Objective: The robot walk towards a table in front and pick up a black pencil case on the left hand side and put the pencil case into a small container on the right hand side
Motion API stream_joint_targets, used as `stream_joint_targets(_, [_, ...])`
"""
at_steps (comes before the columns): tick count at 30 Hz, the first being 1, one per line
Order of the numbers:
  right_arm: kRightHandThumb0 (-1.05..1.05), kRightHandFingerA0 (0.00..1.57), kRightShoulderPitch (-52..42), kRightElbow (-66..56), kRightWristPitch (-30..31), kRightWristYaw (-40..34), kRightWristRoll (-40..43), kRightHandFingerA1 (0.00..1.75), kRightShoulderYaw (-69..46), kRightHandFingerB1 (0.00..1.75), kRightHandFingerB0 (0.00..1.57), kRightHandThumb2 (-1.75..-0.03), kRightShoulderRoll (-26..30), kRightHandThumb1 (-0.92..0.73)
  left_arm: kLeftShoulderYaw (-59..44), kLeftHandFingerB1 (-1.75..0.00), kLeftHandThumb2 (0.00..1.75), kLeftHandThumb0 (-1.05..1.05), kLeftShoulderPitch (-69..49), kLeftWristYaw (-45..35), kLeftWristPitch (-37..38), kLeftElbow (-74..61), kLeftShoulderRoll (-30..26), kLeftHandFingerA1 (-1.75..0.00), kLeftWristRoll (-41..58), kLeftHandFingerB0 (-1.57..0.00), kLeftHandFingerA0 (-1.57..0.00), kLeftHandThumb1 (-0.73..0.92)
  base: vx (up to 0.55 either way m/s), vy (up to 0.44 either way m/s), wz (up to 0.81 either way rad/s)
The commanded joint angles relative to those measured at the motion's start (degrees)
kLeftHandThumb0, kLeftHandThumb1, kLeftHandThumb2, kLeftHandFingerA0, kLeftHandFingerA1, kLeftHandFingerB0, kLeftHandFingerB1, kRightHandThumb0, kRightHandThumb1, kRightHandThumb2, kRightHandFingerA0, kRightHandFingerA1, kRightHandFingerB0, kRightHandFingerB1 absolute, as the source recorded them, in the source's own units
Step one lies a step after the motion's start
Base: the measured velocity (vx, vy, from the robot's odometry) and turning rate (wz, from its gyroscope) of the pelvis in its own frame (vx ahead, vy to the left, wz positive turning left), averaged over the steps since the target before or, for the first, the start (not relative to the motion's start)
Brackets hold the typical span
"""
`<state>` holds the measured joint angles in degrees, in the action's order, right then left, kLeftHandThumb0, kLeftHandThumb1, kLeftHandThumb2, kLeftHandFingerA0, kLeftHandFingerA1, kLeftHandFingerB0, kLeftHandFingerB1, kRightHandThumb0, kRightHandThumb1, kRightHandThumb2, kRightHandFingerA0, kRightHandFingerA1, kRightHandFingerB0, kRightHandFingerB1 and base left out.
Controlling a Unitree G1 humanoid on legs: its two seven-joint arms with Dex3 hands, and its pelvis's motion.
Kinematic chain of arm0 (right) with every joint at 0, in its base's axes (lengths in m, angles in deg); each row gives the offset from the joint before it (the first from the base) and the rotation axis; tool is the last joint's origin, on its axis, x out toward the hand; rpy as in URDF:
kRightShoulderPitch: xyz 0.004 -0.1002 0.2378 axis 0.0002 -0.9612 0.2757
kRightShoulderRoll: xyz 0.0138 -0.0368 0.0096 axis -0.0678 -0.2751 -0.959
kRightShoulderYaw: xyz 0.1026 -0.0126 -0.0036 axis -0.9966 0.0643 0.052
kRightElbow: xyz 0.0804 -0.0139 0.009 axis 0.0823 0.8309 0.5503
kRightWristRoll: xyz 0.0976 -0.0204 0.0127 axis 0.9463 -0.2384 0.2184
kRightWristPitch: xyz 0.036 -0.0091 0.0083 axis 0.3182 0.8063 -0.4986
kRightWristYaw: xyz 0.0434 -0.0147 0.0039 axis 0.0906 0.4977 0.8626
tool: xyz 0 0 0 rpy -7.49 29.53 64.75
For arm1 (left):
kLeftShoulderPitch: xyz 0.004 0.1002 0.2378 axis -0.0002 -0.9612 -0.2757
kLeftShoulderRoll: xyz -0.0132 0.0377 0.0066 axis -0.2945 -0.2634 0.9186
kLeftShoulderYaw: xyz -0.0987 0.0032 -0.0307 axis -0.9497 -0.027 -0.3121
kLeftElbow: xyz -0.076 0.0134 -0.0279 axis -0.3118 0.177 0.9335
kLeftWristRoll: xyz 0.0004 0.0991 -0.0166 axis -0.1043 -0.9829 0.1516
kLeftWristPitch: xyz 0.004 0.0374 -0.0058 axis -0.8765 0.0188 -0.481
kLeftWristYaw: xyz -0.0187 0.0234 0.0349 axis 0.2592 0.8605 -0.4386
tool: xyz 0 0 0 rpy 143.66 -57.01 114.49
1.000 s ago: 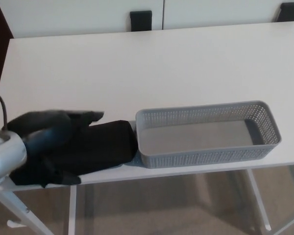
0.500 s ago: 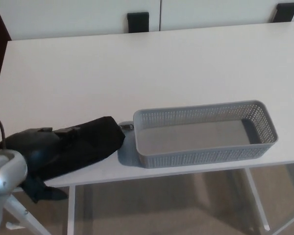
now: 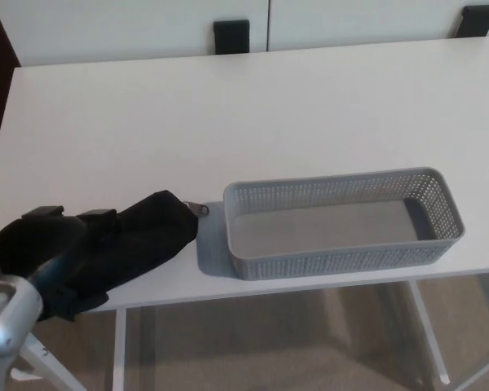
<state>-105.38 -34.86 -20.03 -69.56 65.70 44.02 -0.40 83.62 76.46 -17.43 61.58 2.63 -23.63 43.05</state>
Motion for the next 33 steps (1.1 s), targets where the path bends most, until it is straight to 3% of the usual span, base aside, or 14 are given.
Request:
stream_joint_targets(1, [-0.82,0.0,0.35,1.11,-0.03,0.11,-0.39,0.39,-0.17,0.33,0.07,-0.89,1.25,-0.59,-2.04,-0.63,0.61,-0.21,-2.24,3.6,4.9,-0.94,0.6,-1.59,0.48,-0.77,-0.66,0.8,0.0,0.0,0.0])
stream_joint_targets(2, [-0.81,0.03,0.63,1.57,0.03,0.16,-0.34,0.41,-0.18,0.36,0.04,-0.89,1.21,-0.58,-2.58,-0.65,0.7,-0.34,-2.58,3.32,4.84,-2.06,0.67,-1.45,0.62,-0.76,-0.77,0.71,0.0,0.0,0.0])
stream_joint_targets(5, [-0.82,0.02,0.83,2.04,-0.22,0.05,-0.75,0.41,0.08,0.35,0.04,-0.9,1.36,-0.59,-3.99,-0.65,0.61,-0.19,-3.44,3.64,6.27,-3.65,0.99,-1.56,1.36,-0.79,-0.69,0.78,0.0,0.0,0.0])
stream_joint_targets(6, [-0.66,0.12,0.98,2.33,-0.26,0.41,-0.47,0.3,-0.31,0.25,0.12,-0.63,1.96,-0.77,-3.93,-0.65,0.62,-0.18,-3.31,3.92,6.63,-3.76,1.7,-1.55,1.13,-0.81,-0.7,0.78,0.0,0.0,0.0])
stream_joint_targets(8, [-0.66,0.12,1.09,2.56,-0.35,0.57,-0.32,0.3,-0.45,0.25,0.12,-0.63,2.23,-0.77,-4.17,-0.65,0.62,-0.18,-3.33,3.9,7.04,-3.77,2.23,-1.55,0.84,-0.81,-0.7,0.78,0.0,0.0,0.0])
stream_joint_targets(9, [-0.75,0.0,1.0,2.34,-0.26,0.65,-0.37,0.41,-0.34,0.36,0.1,-0.91,2.3,-0.57,-5.15,-0.62,0.61,-0.17,-4.2,3.84,7.3,-5.72,2.09,-1.55,1.17,-0.82,-0.73,0.77,0.0,0.0,0.0])
stream_joint_targets(10, [-0.75,0.0,0.84,1.98,-0.1,0.78,-0.44,0.41,-0.18,0.36,0.1,-0.91,2.39,-0.57,-6.55,-0.62,0.61,-0.17,-5.48,3.78,7.6,-8.66,1.81,-1.55,1.71,-0.82,-0.73,0.77,0.0,0.0,0.0])
stream_joint_targets(11, [-0.66,0.11,0.46,1.04,0.37,1.11,-0.32,0.3,-0.08,0.24,0.13,-0.66,2.48,-0.78,-8.17,-0.59,0.62,-0.16,-5.99,4.4,7.97,-11.06,1.75,-1.5,1.68,-0.84,-0.8,0.73,0.0,0.0,0.0])
stream_joint_targets(15, [-0.66,0.11,0.33,0.75,0.55,1.16,-0.25,0.3,-0.03,0.24,0.13,-0.66,2.53,-0.78,-9.14,-0.59,0.62,-0.16,-6.5,3.75,8.33,-11.79,2.37,-1.5,1.23,-0.84,-0.8,0.73,0.0,0.0,0.0])
stream_joint_targets(16, [-0.71,0.0,2.1,4.11,-0.28,1.71,0.38,0.42,-0.38,0.35,0.01,-0.91,2.25,-0.57,-12.7,-0.63,0.64,-0.15,-4.1,2.17,7.26,-16.32,2.39,-1.53,3.82,-0.85,-0.83,0.76,0.0,0.0,0.0])
stream_joint_targets(24, [-0.69,0.02,1.44,3.1,0.07,1.1,0.02,0.43,-0.36,0.33,0.02,-0.92,1.99,-0.57,-15.12,-0.68,0.63,-0.19,4.89,-3.29,2.53,-23.02,4.06,-1.63,4.08,-0.86,-0.82,0.76,0.0,0.0,0.01])
stream_joint_targets(25, [-0.69,0.02,1.66,3.48,-0.07,1.07,-0.09,0.43,-0.3,0.33,0.02,-0.92,2.01,-0.57,-14.65,-0.8,0.61,-0.2,6.18,-4.13,1.67,-23.71,4.65,-1.68,3.76,-0.84,-0.77,0.8,0.0,0.001,0.07])
stream_joint_targets(28, [-0.69,0.02,1.88,3.63,-0.05,1.01,-0.13,0.43,-0.31,0.33,0.02,-0.92,2.0,-0.57,-14.46,-0.8,0.61,-0.2,7.15,-4.98,0.89,-23.95,5.16,-1.68,3.46,-0.84,-0.77,0.8,0.0,0.0,0.0])
stream_joint_targets(33, [-0.7,0.03,3.05,5.35,-0.56,0.98,-0.53,0.43,0.19,0.34,0.01,-0.92,1.82,-0.57,-4.13,-0.6,0.61,-0.22,14.96,-8.45,-1.62,-24.35,11.16,-1.61,-2.27,-0.85,-0.84,0.74,0.0,-0.001,0.01])
